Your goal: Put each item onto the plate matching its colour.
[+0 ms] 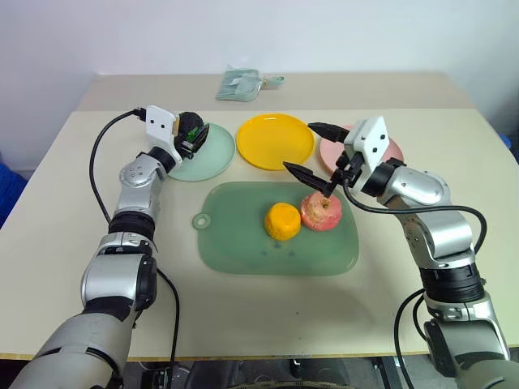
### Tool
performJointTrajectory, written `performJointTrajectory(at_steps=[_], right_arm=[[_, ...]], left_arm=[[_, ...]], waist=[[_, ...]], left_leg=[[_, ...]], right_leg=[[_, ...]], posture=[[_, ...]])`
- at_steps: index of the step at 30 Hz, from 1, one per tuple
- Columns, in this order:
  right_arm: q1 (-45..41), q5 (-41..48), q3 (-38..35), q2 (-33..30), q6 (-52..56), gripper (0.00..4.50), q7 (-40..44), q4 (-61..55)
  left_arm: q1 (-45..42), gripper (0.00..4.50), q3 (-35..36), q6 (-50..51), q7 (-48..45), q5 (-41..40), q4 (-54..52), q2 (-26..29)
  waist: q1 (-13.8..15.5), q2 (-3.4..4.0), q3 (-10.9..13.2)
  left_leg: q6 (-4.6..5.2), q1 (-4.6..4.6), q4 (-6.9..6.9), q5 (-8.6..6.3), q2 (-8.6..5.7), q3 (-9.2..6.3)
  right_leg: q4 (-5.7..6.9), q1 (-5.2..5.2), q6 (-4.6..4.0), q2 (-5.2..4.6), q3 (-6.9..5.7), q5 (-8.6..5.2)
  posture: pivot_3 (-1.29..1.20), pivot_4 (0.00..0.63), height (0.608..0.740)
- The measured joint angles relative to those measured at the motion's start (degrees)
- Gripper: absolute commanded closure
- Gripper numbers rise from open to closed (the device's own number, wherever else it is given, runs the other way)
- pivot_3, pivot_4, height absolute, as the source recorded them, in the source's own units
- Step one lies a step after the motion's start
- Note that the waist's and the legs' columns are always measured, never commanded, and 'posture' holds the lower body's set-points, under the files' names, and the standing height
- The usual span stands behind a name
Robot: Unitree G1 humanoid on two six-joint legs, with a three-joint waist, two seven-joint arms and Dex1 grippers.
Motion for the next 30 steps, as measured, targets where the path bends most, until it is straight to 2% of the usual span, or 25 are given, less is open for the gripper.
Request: performJointTrajectory(at_steps=[2, 4, 8, 14, 16, 19, 21, 24, 27, 30], right_arm=[[-1.97, -0.98, 0.52, 3.55, 1.49, 0.00, -3.12, 1.16], [-2.93, -1.87, 2.14, 5.08, 1.76, 0.00, -4.19, 1.17], [-2.80, -2.85, 2.79, 5.32, 2.04, 0.00, -4.61, 1.14], [-0.78, -2.92, 2.49, 3.64, 2.26, 0.00, -3.29, 0.89], [-0.43, -1.62, 1.98, 3.09, 3.12, 0.00, -1.58, 0.16], [2.31, 3.11, 1.76, -0.62, 5.80, 0.00, 3.87, -4.93], [3.76, 5.01, 1.85, -3.44, 7.71, 0.00, 7.14, -7.72], [3.93, 3.86, 3.40, -5.45, 8.66, 0.00, 8.38, -8.14], [3.78, 1.77, 6.26, -5.80, 9.99, 0.00, 8.88, -8.06], [2.97, -1.97, 11.53, -7.46, 10.56, 0.00, 9.89, -8.10]], left_arm=[[-2.46, 1.28, 0.10, 0.22, 4.88, 1.41, 4.53, -0.51], [-3.83, 1.28, -0.35, 0.29, 6.02, 2.46, 5.96, -1.27], [-4.31, 0.03, -0.23, 1.36, 4.22, 2.79, 7.17, -1.31], [-4.24, 0.03, 0.69, -1.07, 2.01, 2.43, 6.95, -0.26], [-3.77, 0.03, 2.01, -1.29, -2.66, 0.14, 5.28, -0.11], [0.78, 0.03, 2.88, 0.65, -18.48, -7.35, -5.37, 0.49], [6.94, 0.03, 2.43, 5.91, -32.68, -14.10, -16.57, 2.91], [14.51, 0.03, 1.37, 16.53, -44.22, -20.44, -28.64, 7.55], [21.79, 0.03, 0.63, 25.12, -49.96, -24.11, -38.47, 13.05], [27.36, 0.03, 0.50, 27.77, -52.72, -24.81, -45.35, 16.51]], waist=[[-0.01, -0.01, 0.00], [0.06, -0.02, 0.00], [-0.10, -0.02, 0.00], [-0.23, -0.02, 0.00], [-0.26, -0.02, 0.00], [-0.39, -0.02, 0.00], [-1.30, -0.01, 0.00], [-2.23, 0.00, -0.01], [-2.72, 0.03, 0.00], [-2.40, 0.03, 0.00]], left_leg=[[0.01, -0.01, 0.03, 0.00, -0.01, 0.00], [0.00, -0.01, 0.03, 0.00, -0.01, -0.01], [-0.01, -0.01, 0.03, 0.01, -0.05, 0.01], [-0.01, -0.01, 0.02, 0.01, -0.04, 0.01], [-0.01, -0.02, 0.02, 0.01, -0.03, 0.01], [-0.01, -0.10, 0.03, 0.01, -0.02, 0.01], [0.00, -0.12, 0.01, 0.00, -0.01, 0.02], [0.02, -0.07, -0.02, -0.01, 0.06, 0.02], [0.14, -0.04, -0.06, -0.08, 0.10, -0.02], [0.15, -0.03, -0.04, -0.10, 0.08, -0.02]], right_leg=[[0.06, -0.02, 0.01, 0.01, 0.00, 0.00], [0.08, -0.03, 0.00, 0.01, -0.01, 0.00], [0.08, -0.04, 0.01, -0.01, 0.00, 0.00], [0.08, -0.05, 0.00, 0.00, 0.00, 0.00], [0.08, -0.05, 0.00, -0.01, 0.00, 0.00], [0.03, -0.07, 0.00, -0.03, 0.00, 0.00], [-0.03, -0.07, 0.00, -0.06, 0.01, 0.00], [0.06, -0.11, -0.02, 0.00, 0.05, -0.01], [0.14, -0.14, -0.03, 0.03, 0.04, -0.01], [0.11, -0.10, -0.04, 0.02, 0.04, -0.01]], posture=[[0.00, 0.150, 0.740], [0.00, 0.150, 0.740], [0.00, 0.150, 0.740], [0.00, 0.150, 0.740], [0.00, 0.150, 0.740], [0.00, 0.150, 0.740], [0.00, 0.150, 0.740], [0.00, 0.150, 0.740], [0.00, 0.150, 0.740], [0.00, 0.150, 0.740]])
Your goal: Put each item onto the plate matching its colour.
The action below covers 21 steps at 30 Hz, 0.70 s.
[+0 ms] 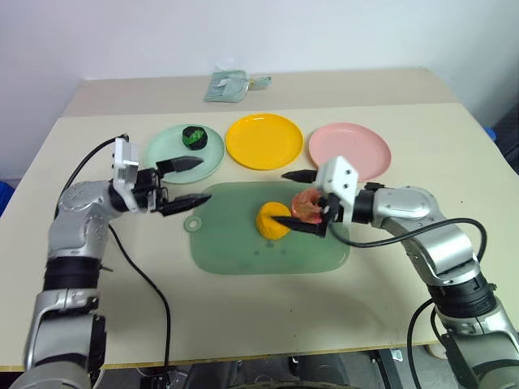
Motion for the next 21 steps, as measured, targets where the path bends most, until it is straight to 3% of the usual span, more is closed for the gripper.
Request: performJointTrajectory(at_steps=[7, 21], right_arm=[[-4.96, -3.70, 5.47, -0.08, 6.37, 0.00, 0.21, -0.03], [-6.76, -9.26, 10.19, -1.18, 11.80, 0.00, 1.99, 1.56]], left_arm=[[6.46, 0.03, 0.25, 2.19, -1.28, -0.14, -5.56, 3.10], [8.37, 0.03, -0.75, 2.63, 3.81, -0.73, -12.11, 0.00]], waist=[[1.46, 0.00, 0.00], [1.15, 0.00, 0.00]], left_leg=[[0.02, 0.00, 0.02, -0.03, -0.01, 0.00], [0.03, 0.00, -0.01, -0.03, -0.01, 0.00]], right_leg=[[-0.06, 0.02, -0.01, -0.02, -0.01, 0.00], [-0.08, 0.01, -0.01, -0.02, -0.01, 0.00]], posture=[[0.00, 0.150, 0.740], [0.00, 0.150, 0.740]])
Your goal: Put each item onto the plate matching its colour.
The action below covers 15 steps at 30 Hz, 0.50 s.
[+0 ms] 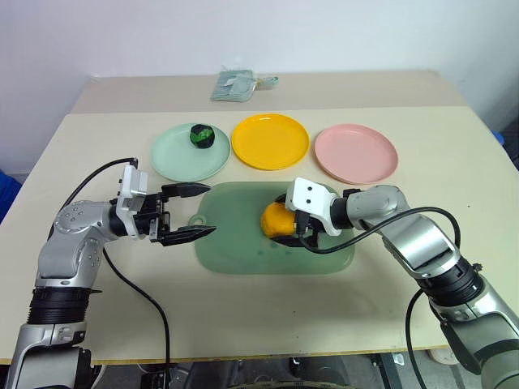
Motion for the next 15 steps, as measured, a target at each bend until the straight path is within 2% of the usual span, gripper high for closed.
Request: performJointTrajectory(at_steps=[3, 8, 11, 15], right_arm=[[-0.19, -0.86, 0.35, 0.02, -0.05, 0.00, 0.10, 0.91], [-0.18, -0.58, 0.32, 1.59, 1.09, 1.49, 0.18, 1.35], [-0.39, 3.00, -2.50, 4.99, 3.40, 1.50, -0.08, 1.15], [-6.22, 10.96, -12.31, 14.01, 7.29, 1.50, -4.63, 0.95]], left_arm=[[0.21, 0.03, 0.00, 0.00, 0.00, -0.07, -0.79, 0.02], [0.47, 0.00, -0.14, -0.03, -0.14, -0.19, -1.12, 0.04], [0.49, 0.00, -0.10, -0.04, 0.03, -0.28, -1.11, 0.00], [-1.13, 0.00, 0.35, -0.29, 3.20, -0.44, 0.00, -2.52]], waist=[[0.06, 0.00, 0.00], [-0.02, 0.00, 0.00], [-0.02, 0.00, 0.00], [-0.04, 0.04, 0.02]], left_leg=[[0.00, 0.00, 0.01, 0.00, 0.00, 0.00], [0.00, 0.00, -0.01, 0.00, 0.00, 0.00], [0.00, 0.00, -0.02, 0.00, 0.00, 0.00], [-0.01, 0.00, -0.01, 0.01, 0.00, -0.01]], right_leg=[[-0.01, 0.01, 0.00, 0.00, 0.00, 0.00], [0.00, 0.00, 0.00, 0.00, 0.00, 0.00], [0.00, -0.01, 0.00, 0.00, 0.00, 0.00], [0.02, -0.02, 0.00, 0.02, 0.00, 0.01]], posture=[[0.00, 0.150, 0.740], [0.00, 0.150, 0.740], [0.00, 0.150, 0.740], [0.00, 0.150, 0.740]])
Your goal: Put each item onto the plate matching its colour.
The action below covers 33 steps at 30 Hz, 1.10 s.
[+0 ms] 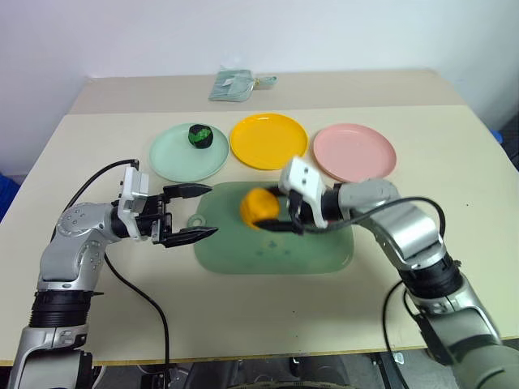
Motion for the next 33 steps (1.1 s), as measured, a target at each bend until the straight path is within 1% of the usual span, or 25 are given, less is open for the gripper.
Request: performJointTrajectory(at_steps=[2, 5, 7, 9, 12, 14, 16, 17, 18, 20, 23, 25, 28, 29, 31, 33], right_arm=[[-4.54, -0.06, -3.51, 3.25, -1.56, 1.50, -4.89, 2.34], [-7.58, -5.44, -4.13, 4.93, -7.75, 1.50, -12.62, 11.05], [-7.95, -8.88, -3.74, 6.86, -12.32, 1.50, -16.09, 19.44], [-10.54, -12.23, -2.56, 10.65, -18.82, 1.50, -20.12, 31.33], [-17.79, -15.88, -2.34, 15.42, -27.13, 1.50, -26.19, 47.46], [-23.25, -17.62, -2.52, 16.58, -32.95, 1.50, -28.87, 57.07], [-25.83, -18.04, -3.46, 16.79, -37.13, 0.47, -29.44, 62.51], [-26.42, -17.96, -4.00, 16.91, -38.67, 0.22, -28.97, 64.93], [-26.54, -17.77, -4.74, 17.14, -39.84, 0.03, -27.79, 67.33], [-26.44, -17.49, -5.13, 17.65, -40.30, 0.03, -25.92, 70.84], [-26.45, -17.40, -6.74, 17.60, -41.00, 0.03, -26.15, 72.50], [-26.56, -15.62, -9.55, 17.47, -41.40, 0.03, -26.53, 72.37], [-26.60, -10.53, -14.58, 16.00, -39.87, 0.03, -24.51, 68.76], [-26.32, -8.34, -15.95, 14.93, -37.55, 0.03, -22.63, 65.30], [-23.90, -3.92, -16.41, 11.58, -31.41, 0.03, -16.55, 53.96], [-18.15, 0.96, -15.47, 5.38, -23.19, 0.03, -8.80, 39.21]], left_arm=[[-1.81, 0.00, 0.49, -0.32, 2.70, 0.05, 1.21, -1.31], [-3.74, 0.00, 0.64, -1.02, 7.75, 2.53, 3.01, -1.84], [-4.46, 0.00, 0.49, -3.62, 12.57, 6.91, 5.71, -2.62], [-4.80, 0.00, -0.17, -5.66, 16.86, 10.60, 8.27, -4.11], [-5.34, 0.00, -1.71, -7.54, 20.71, 13.30, 9.23, -6.64], [-5.49, 0.00, -2.22, -8.36, 22.53, 14.55, 9.29, -7.15], [-5.49, 0.00, -2.21, -9.31, 23.80, 15.31, 9.34, -7.19], [-5.51, 0.00, -2.18, -9.95, 24.79, 15.74, 9.38, -7.48], [-5.51, 0.00, -2.12, -10.68, 26.01, 16.18, 9.41, -8.03], [-5.43, 0.00, -2.11, -11.40, 27.39, 16.45, 9.48, -8.43], [-5.12, 0.00, -1.89, -12.05, 27.93, 16.36, 9.45, -8.41], [-4.59, 0.00, -1.86, -12.14, 27.61, 16.11, 9.40, -8.37], [-2.65, 0.00, -1.73, -11.67, 22.66, 11.88, 7.53, -7.78], [-1.85, 0.00, -1.65, -10.52, 20.20, 9.50, 6.26, -7.45], [-0.05, 0.00, -1.60, -6.88, 14.72, 4.31, 2.94, -5.51], [1.28, 0.00, -1.28, -1.28, 9.46, -1.97, -0.48, -2.78]], waist=[[0.15, -0.05, -0.03], [0.26, -0.09, -0.06], [0.09, -0.09, -0.06], [-0.48, -0.07, -0.05], [-0.98, -0.07, -0.04], [-1.23, -0.08, -0.05], [-1.23, -0.09, -0.06], [-1.26, -0.09, -0.06], [-1.31, -0.09, -0.06], [-1.65, -0.08, -0.05], [-1.91, -0.08, -0.05], [-1.94, -0.08, -0.05], [-1.93, -0.05, -0.03], [-1.84, -0.05, -0.03], [-1.70, -0.05, -0.03], [-1.35, -0.06, -0.04]], left_leg=[[-0.01, 0.00, 0.01, 0.00, -0.01, -0.01], [-0.03, 0.14, -0.01, 0.02, -0.06, 0.00], [-0.22, 0.16, -0.06, 0.14, -0.07, 0.03], [-0.38, 0.15, -0.16, 0.25, -0.05, 0.15], [-0.52, 0.15, -0.46, 0.35, -0.03, 0.26], [-0.56, 0.15, -0.67, 0.38, -0.03, 0.24], [-0.56, 0.15, -0.75, 0.38, -0.03, 0.22], [-0.56, 0.15, -0.77, 0.38, -0.04, 0.23], [-0.55, 0.15, -0.78, 0.38, -0.04, 0.23], [-0.55, 0.15, -0.78, 0.38, -0.04, 0.23], [-0.60, 0.15, -0.79, 0.41, -0.02, 0.23], [-0.61, 0.15, -0.78, 0.41, -0.02, 0.23], [-0.61, 0.15, -0.79, 0.41, -0.01, 0.23], [-0.61, 0.14, -0.79, 0.41, -0.01, 0.23], [-0.56, 0.10, -0.79, 0.38, 0.00, 0.20], [-0.49, 0.10, -0.77, 0.33, -0.02, 0.07]], right_leg=[[0.00, 0.01, 0.00, 0.00, -0.02, 0.00], [-0.04, -0.03, 0.00, -0.02, -0.02, 0.00], [-0.02, 0.04, 0.00, -0.02, 0.01, 0.00], [0.07, -0.01, 0.00, 0.00, 0.11, 0.00], [0.12, -0.23, 0.00, 0.00, 0.23, 0.00], [0.09, -0.31, -0.01, 0.00, 0.22, 0.00], [0.08, -0.33, -0.01, -0.01, 0.21, 0.00], [0.05, -0.33, 0.00, -0.01, 0.21, 0.00], [0.03, -0.33, -0.01, -0.01, 0.21, 0.00], [0.04, -0.33, -0.01, -0.01, 0.21, 0.00], [0.07, -0.36, -0.01, 0.01, 0.21, 0.00], [0.08, -0.37, -0.01, 0.02, 0.22, 0.00], [0.07, -0.38, -0.01, 0.01, 0.23, 0.00], [0.07, -0.38, -0.01, 0.00, 0.22, 0.00], [0.05, -0.40, -0.01, -0.01, 0.21, 0.00], [0.00, -0.30, -0.01, 0.00, 0.19, 0.00]], posture=[[0.00, 0.150, 0.740], [0.00, 0.150, 0.740], [0.00, 0.150, 0.740], [0.00, 0.150, 0.740], [0.00, 0.150, 0.740], [0.00, 0.150, 0.740], [0.00, 0.150, 0.740], [0.00, 0.150, 0.740], [0.00, 0.150, 0.740], [0.00, 0.150, 0.740], [0.00, 0.150, 0.740], [0.00, 0.150, 0.740], [0.00, 0.150, 0.740], [0.00, 0.150, 0.740], [0.00, 0.150, 0.740], [0.00, 0.150, 0.740]])
